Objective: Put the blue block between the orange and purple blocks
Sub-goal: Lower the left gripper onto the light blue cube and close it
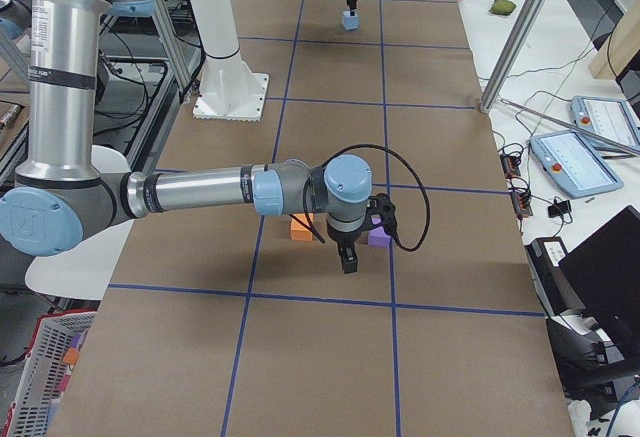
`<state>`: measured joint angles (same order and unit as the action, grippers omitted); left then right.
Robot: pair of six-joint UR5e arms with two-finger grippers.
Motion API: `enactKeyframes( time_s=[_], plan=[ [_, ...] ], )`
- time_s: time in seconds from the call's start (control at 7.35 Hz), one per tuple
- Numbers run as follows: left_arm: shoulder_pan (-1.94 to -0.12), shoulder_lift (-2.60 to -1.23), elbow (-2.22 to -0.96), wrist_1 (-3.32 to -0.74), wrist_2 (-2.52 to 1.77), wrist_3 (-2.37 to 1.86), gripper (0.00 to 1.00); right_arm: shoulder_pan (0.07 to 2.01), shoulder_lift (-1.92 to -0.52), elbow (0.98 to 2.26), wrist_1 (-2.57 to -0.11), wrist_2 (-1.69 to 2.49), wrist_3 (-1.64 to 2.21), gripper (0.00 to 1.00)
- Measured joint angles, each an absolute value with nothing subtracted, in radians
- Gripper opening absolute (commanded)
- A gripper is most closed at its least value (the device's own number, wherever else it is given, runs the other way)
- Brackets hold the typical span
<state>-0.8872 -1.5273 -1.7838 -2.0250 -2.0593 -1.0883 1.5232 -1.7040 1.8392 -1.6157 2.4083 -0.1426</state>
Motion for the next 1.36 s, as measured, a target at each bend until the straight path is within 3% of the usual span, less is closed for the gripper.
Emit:
enactKeyframes(
  time_s=[0.54, 0.68, 0.82, 0.95, 1.36],
  plan=[
    [-0.848, -1.549, -1.734, -2.028, -2.057, -1.090, 1.00, 1.523, -1.709, 1.839, -1.614, 2.408, -0.143, 1.00],
    [-0.845, -1.559, -1.717, -2.029, -2.057, -1.090, 0.94, 1.523, -1.709, 1.839, -1.614, 2.408, -0.143, 1.00],
    [-0.843, -1.566, -1.707, -2.029, -2.057, -1.089, 0.46, 1.523, -1.709, 1.839, -1.614, 2.408, -0.143, 1.00],
    [-0.843, -1.569, -1.702, -2.029, -2.057, -1.089, 0.04, 1.523, -1.709, 1.839, -1.614, 2.408, -0.143, 1.00],
    [-0.849, -1.559, -1.726, -2.019, -2.061, -1.081, 0.00, 1.525, -1.709, 1.845, -1.615, 2.408, -0.143, 1.00]
  ],
)
